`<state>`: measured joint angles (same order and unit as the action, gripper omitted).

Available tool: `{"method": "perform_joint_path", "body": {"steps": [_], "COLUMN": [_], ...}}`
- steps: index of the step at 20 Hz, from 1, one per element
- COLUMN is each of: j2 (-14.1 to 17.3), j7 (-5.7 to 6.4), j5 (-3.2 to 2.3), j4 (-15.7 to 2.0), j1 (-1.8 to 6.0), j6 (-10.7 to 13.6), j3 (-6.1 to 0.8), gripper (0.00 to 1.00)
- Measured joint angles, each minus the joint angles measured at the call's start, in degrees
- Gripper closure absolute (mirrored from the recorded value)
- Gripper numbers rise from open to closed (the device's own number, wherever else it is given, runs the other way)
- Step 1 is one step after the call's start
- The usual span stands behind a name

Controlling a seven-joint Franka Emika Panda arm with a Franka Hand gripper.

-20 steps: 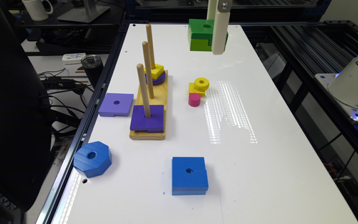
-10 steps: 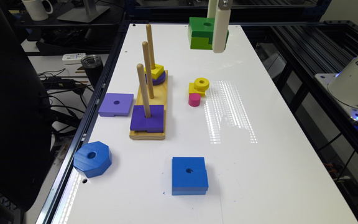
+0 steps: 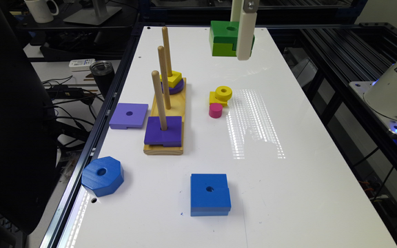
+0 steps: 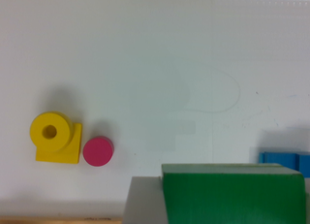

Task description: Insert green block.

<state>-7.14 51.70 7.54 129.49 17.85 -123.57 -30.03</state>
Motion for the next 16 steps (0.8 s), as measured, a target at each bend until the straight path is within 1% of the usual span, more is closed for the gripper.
{"method": "perform_joint_path", "body": {"steps": [9,16], "j2": [0.02,0.4], "j7": [0.0,0.0], "j5": [0.0,-0.01], "j4": [0.0,-0.01], "j1": [0.01,0.02], "j6": [-0.19,-1.21], "j3": [-0.01,-0.02], "gripper": [1.0,1.0]}}
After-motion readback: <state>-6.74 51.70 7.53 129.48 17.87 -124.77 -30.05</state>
